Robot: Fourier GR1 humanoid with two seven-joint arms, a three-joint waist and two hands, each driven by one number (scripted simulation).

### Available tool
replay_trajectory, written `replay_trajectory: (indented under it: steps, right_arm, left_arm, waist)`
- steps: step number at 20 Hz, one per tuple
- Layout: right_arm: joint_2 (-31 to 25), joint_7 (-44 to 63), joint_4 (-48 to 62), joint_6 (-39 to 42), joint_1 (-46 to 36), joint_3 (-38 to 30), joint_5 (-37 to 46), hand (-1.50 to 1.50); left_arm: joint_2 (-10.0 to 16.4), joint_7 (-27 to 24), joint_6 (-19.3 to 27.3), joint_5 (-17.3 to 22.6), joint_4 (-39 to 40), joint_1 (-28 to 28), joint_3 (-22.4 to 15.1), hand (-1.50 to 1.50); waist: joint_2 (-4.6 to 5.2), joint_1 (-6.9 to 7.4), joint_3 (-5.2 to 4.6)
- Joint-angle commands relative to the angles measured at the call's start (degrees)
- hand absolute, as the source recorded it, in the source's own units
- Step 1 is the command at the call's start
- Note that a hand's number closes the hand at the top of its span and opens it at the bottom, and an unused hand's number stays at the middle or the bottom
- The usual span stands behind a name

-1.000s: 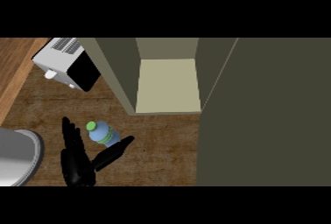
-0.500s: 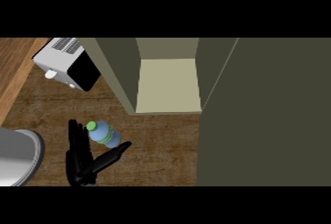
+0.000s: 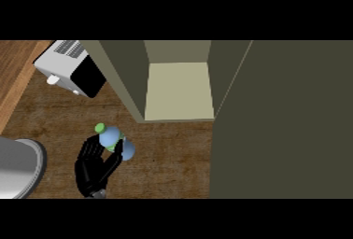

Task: Pick up the bottled water, place it into the cabinet and close the cabinet

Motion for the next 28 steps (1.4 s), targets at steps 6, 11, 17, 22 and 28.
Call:
replay_trajectory:
  steps: [6,11,17,22,28]
  right_arm:
    - [-0.88,4.06,-11.61,-1.71,4.25,-3.10,-8.30,-1.50]
    - [-1.56,2.90,-10.55,-1.38,4.22,-3.15,-7.40,-1.50]
    - [-2.31,1.99,-10.75,-0.88,6.12,-3.72,-8.04,-1.50]
    - [-3.00,1.77,-11.08,-0.36,7.10,-5.46,-10.85,-1.50]
    - [-1.32,1.56,-11.79,-1.22,8.39,-3.37,-8.77,-1.50]
  left_arm:
    - [-0.48,-11.44,-9.95,0.75,12.86,-4.83,3.02,1.50]
    - [8.07,-6.20,-17.88,-0.51,12.25,-6.21,0.79,1.50]
    - [17.84,-3.78,-32.53,-1.62,16.51,-8.51,0.05,1.50]
    - [14.17,-0.85,-30.89,-3.65,14.13,-10.85,-3.11,1.50]
    - [9.75,5.64,-22.31,-5.35,3.74,-12.14,-6.49,1.50]
  waist:
    - [-0.12,0.46,0.20]
    - [-0.25,0.66,0.21]
    - [-0.20,0.19,0.18]
    - [-0.25,0.41,0.25]
    - [-0.44,0.80,0.31]
